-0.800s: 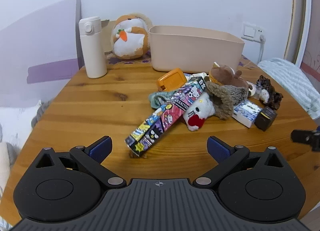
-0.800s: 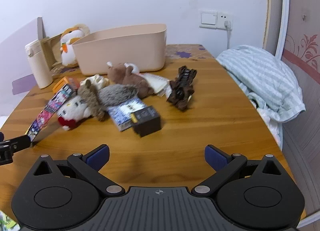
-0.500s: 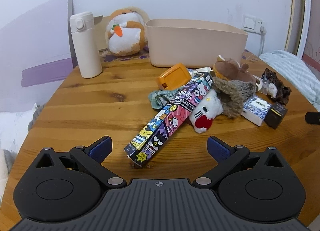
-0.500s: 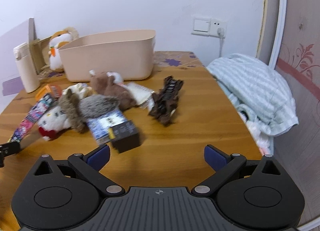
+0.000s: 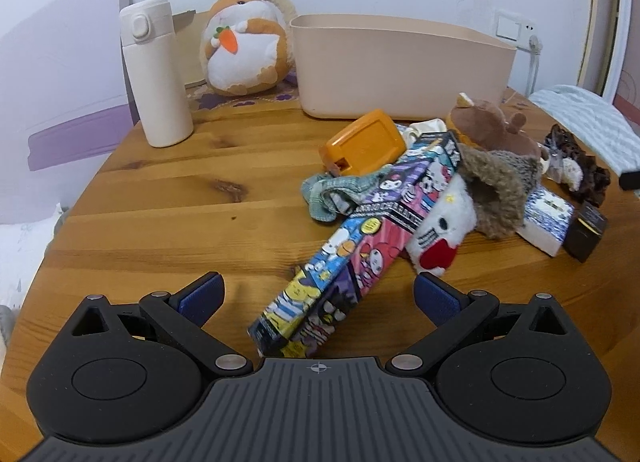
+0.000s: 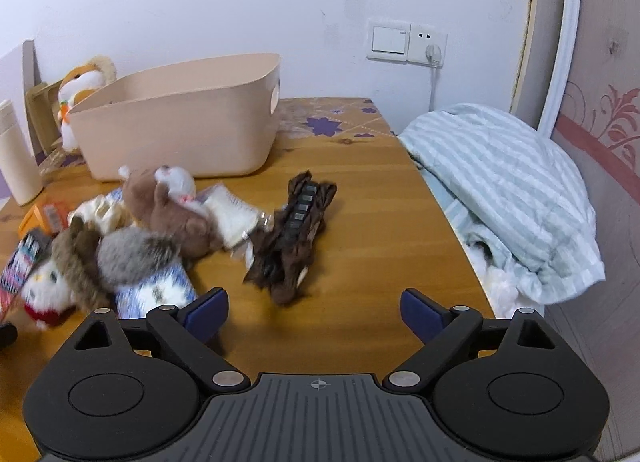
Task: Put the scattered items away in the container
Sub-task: 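Grasp the Sanrio pen box with the left tool while the right tool grasps the brown scrunchie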
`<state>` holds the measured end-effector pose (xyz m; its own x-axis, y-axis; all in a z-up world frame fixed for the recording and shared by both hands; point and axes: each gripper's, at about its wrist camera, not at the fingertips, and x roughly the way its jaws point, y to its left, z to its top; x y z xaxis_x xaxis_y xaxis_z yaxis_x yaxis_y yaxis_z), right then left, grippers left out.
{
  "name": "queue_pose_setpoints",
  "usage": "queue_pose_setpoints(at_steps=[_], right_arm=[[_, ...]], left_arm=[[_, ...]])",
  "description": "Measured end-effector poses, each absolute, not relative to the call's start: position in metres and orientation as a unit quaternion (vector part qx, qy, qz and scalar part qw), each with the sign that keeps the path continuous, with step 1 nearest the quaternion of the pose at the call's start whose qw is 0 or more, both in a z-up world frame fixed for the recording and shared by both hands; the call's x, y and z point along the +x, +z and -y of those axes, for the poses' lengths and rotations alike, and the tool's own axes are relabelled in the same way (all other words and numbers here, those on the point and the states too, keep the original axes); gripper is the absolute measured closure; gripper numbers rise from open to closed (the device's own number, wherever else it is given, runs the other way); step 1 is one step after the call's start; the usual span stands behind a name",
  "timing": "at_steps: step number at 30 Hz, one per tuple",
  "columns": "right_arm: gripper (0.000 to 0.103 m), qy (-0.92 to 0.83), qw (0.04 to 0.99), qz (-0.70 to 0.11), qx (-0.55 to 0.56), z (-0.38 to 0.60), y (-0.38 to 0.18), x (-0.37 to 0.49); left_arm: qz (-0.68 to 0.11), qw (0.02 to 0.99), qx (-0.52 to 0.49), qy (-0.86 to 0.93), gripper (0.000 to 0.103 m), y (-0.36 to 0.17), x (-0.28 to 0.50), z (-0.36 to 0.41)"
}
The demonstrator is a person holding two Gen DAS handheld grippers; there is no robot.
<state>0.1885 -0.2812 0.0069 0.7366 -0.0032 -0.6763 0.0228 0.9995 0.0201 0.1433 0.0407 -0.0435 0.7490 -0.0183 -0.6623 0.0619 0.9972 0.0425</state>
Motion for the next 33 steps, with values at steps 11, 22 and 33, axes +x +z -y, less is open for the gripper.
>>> queue_pose_setpoints(at_steps=[11,22,33], right_arm=[[0.009,-0.001,0.913,-0.406,0.033,0.288,-0.003,0.254],[0.009,0.018,0.887,-0.454,0.083,0.296,-0.018,0.282],[0.014,0.018,0.874,-0.477,0.092,0.294,-0.027,0.303]], left_arm=[[-0.377,0.925,0.035,-0.028,0.0,-0.055,0.169,-0.045],[-0.382,0.922,0.018,-0.052,0.001,-0.059,0.187,-0.043],[-0.38,0.923,0.03,-0.058,0.017,-0.058,0.188,-0.041]])
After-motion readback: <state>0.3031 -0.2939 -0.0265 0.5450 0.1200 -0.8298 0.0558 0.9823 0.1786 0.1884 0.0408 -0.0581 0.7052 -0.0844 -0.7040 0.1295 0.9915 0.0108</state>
